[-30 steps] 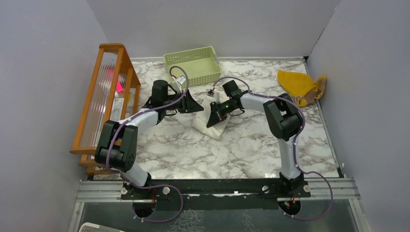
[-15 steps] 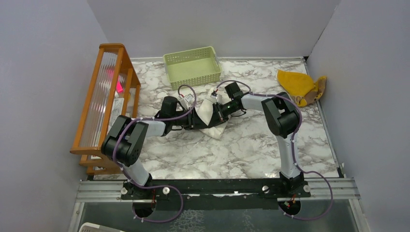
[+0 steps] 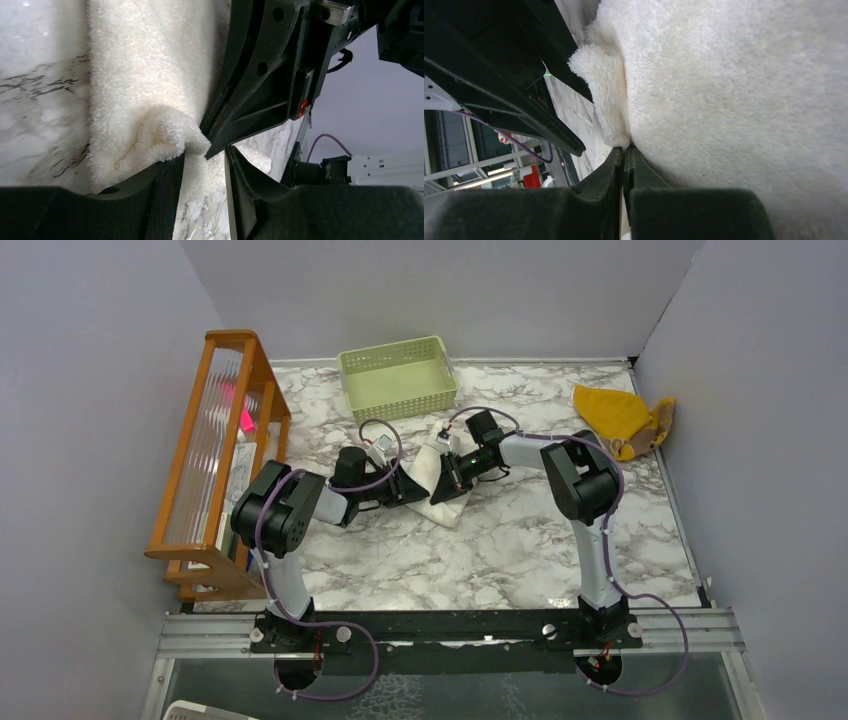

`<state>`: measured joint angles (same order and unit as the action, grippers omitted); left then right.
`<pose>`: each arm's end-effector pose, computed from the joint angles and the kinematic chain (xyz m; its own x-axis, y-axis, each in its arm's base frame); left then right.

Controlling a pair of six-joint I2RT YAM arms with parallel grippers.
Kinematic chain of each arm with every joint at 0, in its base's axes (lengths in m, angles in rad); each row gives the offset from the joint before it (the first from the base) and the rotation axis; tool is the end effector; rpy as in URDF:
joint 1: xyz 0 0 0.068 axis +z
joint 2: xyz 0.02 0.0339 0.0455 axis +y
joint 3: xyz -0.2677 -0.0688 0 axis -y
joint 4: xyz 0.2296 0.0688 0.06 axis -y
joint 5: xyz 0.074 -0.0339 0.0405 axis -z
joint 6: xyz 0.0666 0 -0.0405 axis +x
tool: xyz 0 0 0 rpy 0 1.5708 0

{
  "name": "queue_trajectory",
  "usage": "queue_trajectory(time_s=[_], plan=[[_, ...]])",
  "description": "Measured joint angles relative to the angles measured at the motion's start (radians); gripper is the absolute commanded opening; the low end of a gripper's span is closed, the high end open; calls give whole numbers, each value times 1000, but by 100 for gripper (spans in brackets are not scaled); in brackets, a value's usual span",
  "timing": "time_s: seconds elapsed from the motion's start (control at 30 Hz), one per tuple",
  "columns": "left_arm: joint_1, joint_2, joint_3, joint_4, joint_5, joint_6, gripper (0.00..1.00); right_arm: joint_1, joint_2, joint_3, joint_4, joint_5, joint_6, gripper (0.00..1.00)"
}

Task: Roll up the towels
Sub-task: Roll the towel at the center of the board.

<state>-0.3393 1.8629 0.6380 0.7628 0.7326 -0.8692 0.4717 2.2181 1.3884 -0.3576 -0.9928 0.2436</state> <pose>0.3076 -0.1558 0.1191 -0.8915 -0.2875 -0.3500 0.2030 0.4372 -0.8762 0.3506 0.2414 0.0958 -0.9289 -0.3259 -0.1758 -0.3126 0.4358 0.8440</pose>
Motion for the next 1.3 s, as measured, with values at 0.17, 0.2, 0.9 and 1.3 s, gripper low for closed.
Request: queue_trajectory(time_s=[0.17, 0.2, 0.9, 1.3], plan=[[5, 10, -41, 82, -51, -42, 39, 0, 3, 10, -14, 1, -3, 9], [4, 13, -44, 92, -54, -47, 39, 0, 3, 11, -16, 2, -5, 11], [6, 67, -65, 220, -123, -124, 37, 21, -544, -471, 461, 532, -149, 54], [6, 67, -64, 213, -123, -124, 37, 283, -578, -687, 777, 555, -673, 52]])
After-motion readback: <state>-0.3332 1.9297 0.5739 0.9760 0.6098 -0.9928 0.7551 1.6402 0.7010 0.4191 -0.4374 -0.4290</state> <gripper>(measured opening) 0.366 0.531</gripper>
